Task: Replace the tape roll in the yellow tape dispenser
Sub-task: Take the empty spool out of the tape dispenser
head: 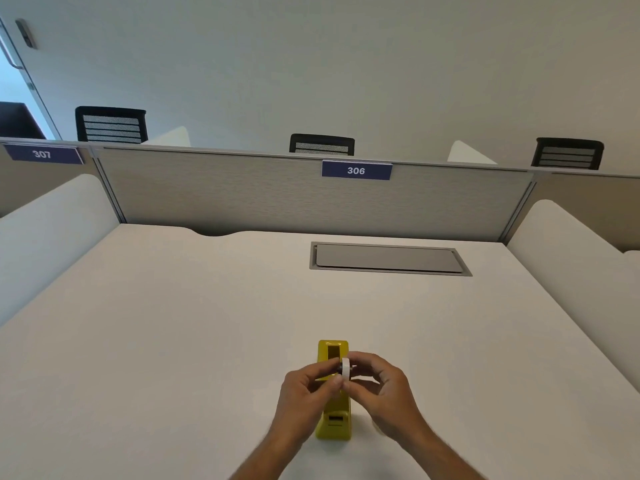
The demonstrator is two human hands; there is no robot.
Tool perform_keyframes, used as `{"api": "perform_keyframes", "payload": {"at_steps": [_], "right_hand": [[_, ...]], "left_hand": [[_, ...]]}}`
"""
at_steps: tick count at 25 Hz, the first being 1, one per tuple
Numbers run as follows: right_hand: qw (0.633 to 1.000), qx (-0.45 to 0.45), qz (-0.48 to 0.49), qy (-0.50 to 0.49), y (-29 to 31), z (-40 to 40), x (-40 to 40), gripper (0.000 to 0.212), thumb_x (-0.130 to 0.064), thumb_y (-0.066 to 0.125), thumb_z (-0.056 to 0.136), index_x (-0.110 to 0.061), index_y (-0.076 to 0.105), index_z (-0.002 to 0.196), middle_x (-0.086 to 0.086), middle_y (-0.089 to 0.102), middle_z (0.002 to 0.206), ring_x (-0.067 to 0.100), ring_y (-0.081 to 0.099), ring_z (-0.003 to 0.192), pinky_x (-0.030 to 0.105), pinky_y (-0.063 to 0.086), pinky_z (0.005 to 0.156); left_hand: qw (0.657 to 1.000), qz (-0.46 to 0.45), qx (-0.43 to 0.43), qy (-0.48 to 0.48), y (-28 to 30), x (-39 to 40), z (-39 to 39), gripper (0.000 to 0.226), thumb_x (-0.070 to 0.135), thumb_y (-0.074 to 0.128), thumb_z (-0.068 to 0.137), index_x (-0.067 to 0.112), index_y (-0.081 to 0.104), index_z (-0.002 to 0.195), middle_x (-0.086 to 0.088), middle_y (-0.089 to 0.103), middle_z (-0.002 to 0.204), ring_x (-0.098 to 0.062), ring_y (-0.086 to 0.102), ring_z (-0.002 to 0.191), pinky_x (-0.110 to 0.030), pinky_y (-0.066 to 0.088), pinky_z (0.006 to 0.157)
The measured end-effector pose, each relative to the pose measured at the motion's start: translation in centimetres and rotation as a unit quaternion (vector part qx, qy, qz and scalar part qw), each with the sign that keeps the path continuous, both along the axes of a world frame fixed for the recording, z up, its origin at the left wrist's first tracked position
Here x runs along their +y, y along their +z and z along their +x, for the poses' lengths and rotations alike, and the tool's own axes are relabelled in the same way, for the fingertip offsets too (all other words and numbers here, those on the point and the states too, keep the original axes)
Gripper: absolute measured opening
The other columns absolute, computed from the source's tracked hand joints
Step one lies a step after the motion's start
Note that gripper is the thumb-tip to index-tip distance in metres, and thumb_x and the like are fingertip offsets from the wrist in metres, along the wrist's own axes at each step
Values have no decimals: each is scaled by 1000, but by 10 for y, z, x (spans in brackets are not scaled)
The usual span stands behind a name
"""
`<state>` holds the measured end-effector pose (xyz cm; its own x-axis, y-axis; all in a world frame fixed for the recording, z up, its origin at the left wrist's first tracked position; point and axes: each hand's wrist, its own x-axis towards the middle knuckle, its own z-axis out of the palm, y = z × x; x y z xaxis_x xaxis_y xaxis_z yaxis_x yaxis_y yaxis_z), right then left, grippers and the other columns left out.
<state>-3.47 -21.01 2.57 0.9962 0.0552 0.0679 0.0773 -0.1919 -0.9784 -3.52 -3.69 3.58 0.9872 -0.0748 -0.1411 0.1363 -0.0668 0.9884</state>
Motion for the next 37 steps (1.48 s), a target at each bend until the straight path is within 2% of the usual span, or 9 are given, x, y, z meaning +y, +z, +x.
{"api": "perform_keyframes", "payload": {"at_steps": [2,6,14,23,26,29,31,34,37], "right_hand": [[1000,8,9,0,-2,-3,0,35,-15,82,79,-29,73,111,-4,78,105,18,73,100,32,63,83],[1000,16,14,1,-4,-7,-1,37,-12,84,79,-31,75,109,-10,78,105,14,73,101,24,62,81],[999,29,27,-12,-3,-6,-1,36,-7,86,75,-28,78,104,-3,80,102,18,75,98,37,63,85],[1000,27,3,-13,5,-11,-3,36,-4,81,80,-33,79,101,-9,79,102,15,74,98,27,63,82],[999,25,21,-16,8,-11,-4,34,-1,82,78,-28,79,99,-4,80,97,17,75,95,29,63,81],[998,19,54,-30,9,-9,-8,37,8,82,74,-24,79,94,5,81,93,22,76,93,28,63,77],[998,14,53,-34,10,-9,-9,44,9,82,73,-25,76,102,6,80,93,25,76,93,27,63,76],[1000,17,4,26,14,-10,-8,75,-4,84,72,-38,56,132,1,76,96,22,76,93,28,63,77],[992,22,-67,106,21,-9,-6,90,-12,82,72,-54,40,139,-9,74,98,17,76,92,25,63,76]], "left_hand": [[1000,-5,10,5,-1,0,-3,28,12,71,90,23,76,115,7,79,110,-12,75,99,-33,62,88],[1000,-3,16,-5,0,0,-8,24,15,70,91,29,78,109,10,80,105,-12,76,97,-27,62,83],[999,4,32,-10,7,-3,-10,20,28,74,88,31,79,107,10,80,104,-14,75,100,-41,60,94],[998,-15,59,17,11,-8,-11,21,25,78,84,24,80,106,3,79,107,-21,73,104,-49,58,96],[997,-42,59,26,12,-7,-10,27,26,81,81,22,78,107,-1,78,108,-23,73,102,-48,60,93],[988,-109,83,68,12,-5,-7,39,27,83,76,17,72,112,-10,75,110,-26,76,95,-42,63,87],[984,-132,95,74,12,-2,-4,47,27,84,74,16,68,117,-13,74,110,-27,76,95,-42,63,86],[985,-130,104,40,14,1,-2,61,28,88,68,19,63,123,-11,76,108,-25,76,96,-39,63,83],[992,-83,98,0,16,2,-1,68,29,92,66,24,60,126,-7,77,107,-22,76,97,-35,63,79]]}}
